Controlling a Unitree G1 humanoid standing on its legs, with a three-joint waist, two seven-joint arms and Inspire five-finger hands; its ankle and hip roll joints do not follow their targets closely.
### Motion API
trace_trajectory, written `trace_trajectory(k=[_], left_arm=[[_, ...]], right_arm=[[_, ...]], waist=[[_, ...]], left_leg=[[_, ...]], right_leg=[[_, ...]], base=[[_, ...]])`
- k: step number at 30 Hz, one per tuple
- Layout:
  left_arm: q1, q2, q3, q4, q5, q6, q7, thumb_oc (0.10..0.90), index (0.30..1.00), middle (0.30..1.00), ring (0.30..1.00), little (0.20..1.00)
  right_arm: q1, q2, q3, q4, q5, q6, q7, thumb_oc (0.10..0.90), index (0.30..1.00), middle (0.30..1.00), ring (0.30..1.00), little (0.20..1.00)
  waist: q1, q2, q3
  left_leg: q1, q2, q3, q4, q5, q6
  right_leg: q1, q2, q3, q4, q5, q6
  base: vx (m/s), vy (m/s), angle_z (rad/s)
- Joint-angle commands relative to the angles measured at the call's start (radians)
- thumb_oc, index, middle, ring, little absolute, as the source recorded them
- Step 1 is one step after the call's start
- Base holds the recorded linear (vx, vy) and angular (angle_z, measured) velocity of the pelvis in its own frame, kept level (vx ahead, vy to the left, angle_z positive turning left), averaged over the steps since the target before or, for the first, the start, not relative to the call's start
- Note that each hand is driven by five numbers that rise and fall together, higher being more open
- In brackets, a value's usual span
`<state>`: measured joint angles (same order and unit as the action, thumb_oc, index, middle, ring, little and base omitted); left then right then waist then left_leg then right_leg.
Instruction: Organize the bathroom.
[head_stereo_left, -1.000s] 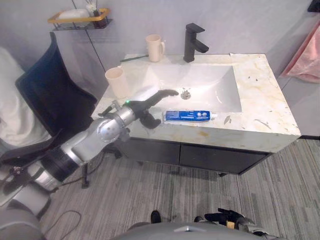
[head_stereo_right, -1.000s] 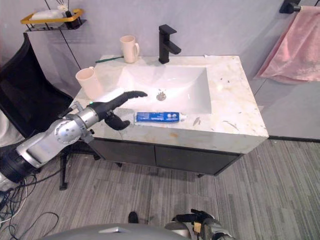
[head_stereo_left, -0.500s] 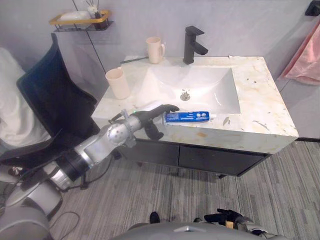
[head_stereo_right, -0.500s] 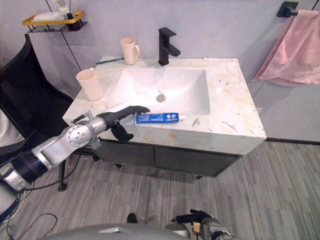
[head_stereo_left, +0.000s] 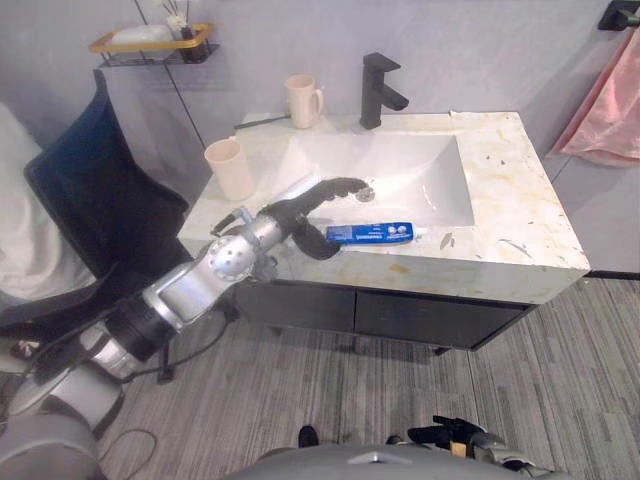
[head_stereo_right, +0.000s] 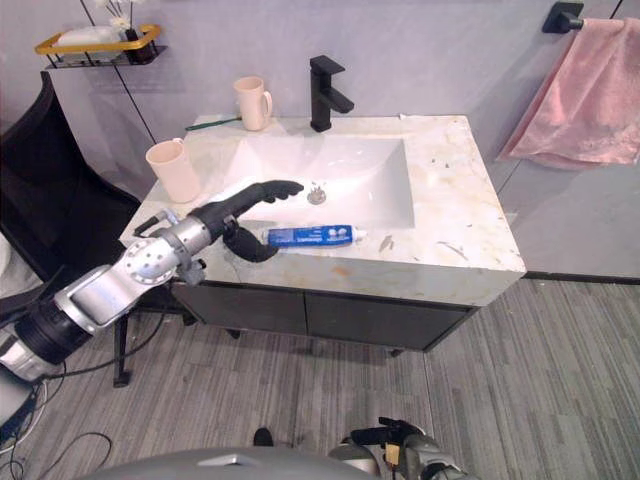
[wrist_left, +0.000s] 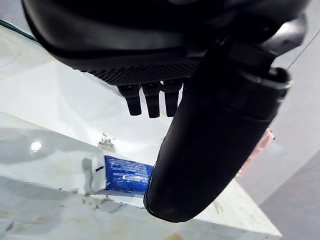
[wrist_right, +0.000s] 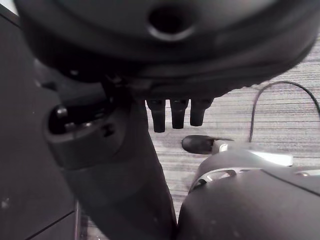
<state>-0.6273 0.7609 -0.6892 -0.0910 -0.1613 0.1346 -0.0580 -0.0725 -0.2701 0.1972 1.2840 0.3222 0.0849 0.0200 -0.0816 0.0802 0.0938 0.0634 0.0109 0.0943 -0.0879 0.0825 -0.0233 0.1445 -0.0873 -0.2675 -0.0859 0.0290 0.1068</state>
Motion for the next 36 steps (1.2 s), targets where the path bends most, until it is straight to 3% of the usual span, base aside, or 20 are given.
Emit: trace_trajectory(k=[1,8,29,36], left_arm=[[-0.237,0.017,0.092,0.018,-0.032,-0.022,0.02,0.8,0.9,0.9,0.9,0.9],[-0.242,-0.018,0.056,0.042,-0.031,0.015,-0.045,0.8,0.9,0.9,0.9,0.9],[-0.224,-0.065,0.056,0.093,-0.026,0.038,-0.029,0.8,0.9,0.9,0.9,0.9],[-0.25,-0.038,0.048,0.097,0.145,0.065,0.027,0.8,0.9,0.9,0.9,0.9]], right_arm=[[-0.017,-0.024,0.015,0.042,-0.005,-0.002,-0.005,0.8,0.9,0.9,0.9,0.9],[-0.027,-0.021,0.017,0.045,0.009,0.003,-0.009,0.8,0.9,0.9,0.9,0.9],[0.0,-0.014,0.01,0.031,0.034,-0.003,-0.027,0.8,0.9,0.9,0.9,0.9],[0.012,-0.018,0.009,0.023,0.038,-0.005,-0.033,0.8,0.9,0.9,0.9,0.9]], waist=[[0.012,-0.006,-0.003],[0.011,-0.006,-0.001],[-0.015,-0.01,0.007],[-0.022,-0.014,0.016]], left_leg=[[0.067,-0.043,0.092,0.039,-0.149,-0.016],[0.063,-0.044,0.095,0.043,-0.151,-0.015],[0.055,-0.043,0.113,0.058,-0.157,-0.012],[0.048,-0.043,0.117,0.07,-0.162,-0.012]], right_leg=[[-0.015,0.055,-0.013,-0.001,-0.068,0.03],[-0.017,0.053,-0.013,-0.001,-0.067,0.03],[-0.027,0.054,0.004,-0.001,-0.067,0.028],[-0.028,0.055,0.006,-0.001,-0.069,0.027]], base=[[0.0,0.0,0.0],[0.0,0.0,0.0],[0.0,0.0,0.0],[0.01,-0.005,-0.02]])
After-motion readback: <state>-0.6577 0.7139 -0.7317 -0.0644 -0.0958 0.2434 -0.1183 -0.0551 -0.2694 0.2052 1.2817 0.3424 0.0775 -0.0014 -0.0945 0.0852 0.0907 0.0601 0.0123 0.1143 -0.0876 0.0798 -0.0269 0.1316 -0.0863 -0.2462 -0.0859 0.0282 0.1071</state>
